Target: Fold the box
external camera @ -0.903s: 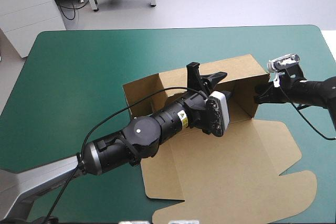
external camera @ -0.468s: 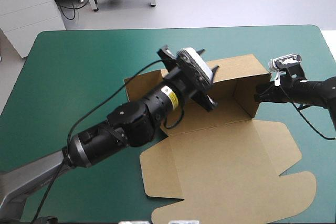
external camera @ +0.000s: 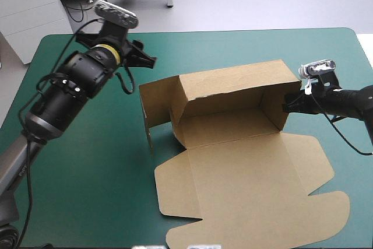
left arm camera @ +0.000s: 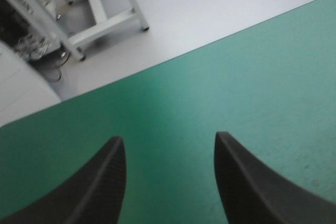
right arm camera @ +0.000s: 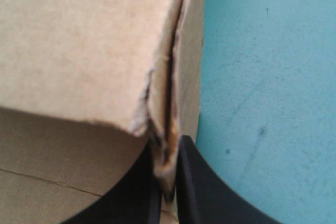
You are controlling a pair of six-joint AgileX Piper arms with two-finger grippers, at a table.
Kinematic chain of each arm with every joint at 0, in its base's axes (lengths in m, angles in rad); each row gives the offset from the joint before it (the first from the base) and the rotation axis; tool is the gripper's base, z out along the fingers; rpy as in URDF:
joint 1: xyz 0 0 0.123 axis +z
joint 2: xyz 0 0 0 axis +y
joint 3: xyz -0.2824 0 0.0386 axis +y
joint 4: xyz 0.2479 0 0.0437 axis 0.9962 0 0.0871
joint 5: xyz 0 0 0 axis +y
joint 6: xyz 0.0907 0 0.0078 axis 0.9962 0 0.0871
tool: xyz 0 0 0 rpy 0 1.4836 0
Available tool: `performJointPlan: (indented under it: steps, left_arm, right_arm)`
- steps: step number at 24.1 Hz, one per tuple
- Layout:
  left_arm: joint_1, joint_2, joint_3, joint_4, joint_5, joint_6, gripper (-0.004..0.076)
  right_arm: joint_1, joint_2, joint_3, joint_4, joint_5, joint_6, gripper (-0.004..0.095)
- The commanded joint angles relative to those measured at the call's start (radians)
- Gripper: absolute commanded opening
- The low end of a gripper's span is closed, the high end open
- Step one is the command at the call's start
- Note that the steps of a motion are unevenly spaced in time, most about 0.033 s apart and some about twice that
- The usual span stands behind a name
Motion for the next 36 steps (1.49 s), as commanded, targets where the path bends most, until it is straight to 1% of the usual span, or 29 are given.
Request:
performJointPlan:
  steps: [1,4,6,8,9,10,11,12,13,14,16,17,18,20,21,23,27,29,34,36]
  left_arm:
    - [0.125,-0.06,-0.044,-0.038,0.077,0.039,0.0368]
    - [0.245,-0.075,-0.034,-0.046,0.175,0.039,0.0365]
    - [0.333,-0.084,-0.014,-0.077,0.21,0.043,0.0362]
    - [0.409,-0.1,0.017,-0.116,0.217,0.071,0.0356]
    - [0.481,-0.113,0.063,-0.147,0.235,0.094,0.0347]
    - [0.506,-0.118,0.08,-0.154,0.249,0.1,0.0342]
    - [0.56,-0.12,0.133,-0.156,0.281,0.112,0.0335]
    - [0.579,-0.12,0.15,-0.155,0.294,0.117,0.0331]
    - [0.604,-0.12,0.187,-0.155,0.308,0.145,0.0326]
    - [0.609,-0.12,0.198,-0.155,0.311,0.157,0.0323]
    - [0.609,-0.12,0.226,-0.151,0.315,0.182,0.0323]
    - [0.609,-0.12,0.226,-0.153,0.318,0.185,0.0323]
    - [0.609,-0.12,0.226,-0.156,0.32,0.185,0.0323]
    - [0.609,-0.12,0.226,-0.154,0.323,0.19,0.0323]
    - [0.609,-0.12,0.226,-0.154,0.326,0.192,0.0323]
    - [0.609,-0.12,0.226,-0.154,0.326,0.192,0.0323]
    - [0.609,-0.12,0.226,-0.154,0.329,0.196,0.0323]
    - [0.609,-0.12,0.226,-0.154,0.332,0.196,0.0323]
    - [0.607,-0.12,0.226,-0.154,0.334,0.196,0.0323]
    - [0.607,-0.12,0.226,-0.154,0.334,0.196,0.0323]
  right_arm:
    - [-0.002,-0.031,-0.036,0.061,-0.02,0.028,-0.0021]
    - [-0.002,-0.031,-0.049,0.042,-0.011,0.046,-0.0021]
    - [-0.002,-0.031,-0.072,0.018,0.01,0.067,-0.0021]
    - [-0.002,-0.031,-0.106,-0.026,0.03,0.131,-0.0021]
    - [-0.002,-0.031,-0.156,-0.113,0.053,0.237,-0.0021]
    - [-0.002,-0.031,-0.178,-0.147,0.068,0.294,-0.0022]
    - [-0.002,-0.027,-0.234,-0.219,0.109,0.392,-0.0021]
    - [-0.002,-0.024,-0.267,-0.24,0.132,0.421,-0.0021]
    - [-0.002,-0.009,-0.329,-0.271,0.2,0.471,-0.0021]
    - [-0.002,0.0,-0.357,-0.284,0.228,0.492,-0.0021]
    - [-0.002,0.047,-0.475,-0.311,0.357,0.56,-0.0021]
    - [-0.002,0.061,-0.504,-0.32,0.396,0.579,-0.0019]
    - [-0.001,0.086,-0.555,-0.339,0.459,0.615,-0.0015]
    - [0.022,0.1,-0.602,-0.41,0.455,0.68,-0.0015]
    - [0.047,0.108,-0.617,-0.463,0.455,0.706,-0.0015]
    - [0.103,0.131,-0.622,-0.527,0.455,0.758,-0.0016]
    - [0.224,0.231,-0.629,-0.542,0.455,0.816,-0.0015]
    - [0.256,0.269,-0.643,-0.558,0.455,0.831,-0.0015]
    - [0.293,0.355,-0.714,-0.595,0.455,0.85,-0.0015]
    - [0.298,0.396,-0.76,-0.599,0.452,0.845,0.0011]
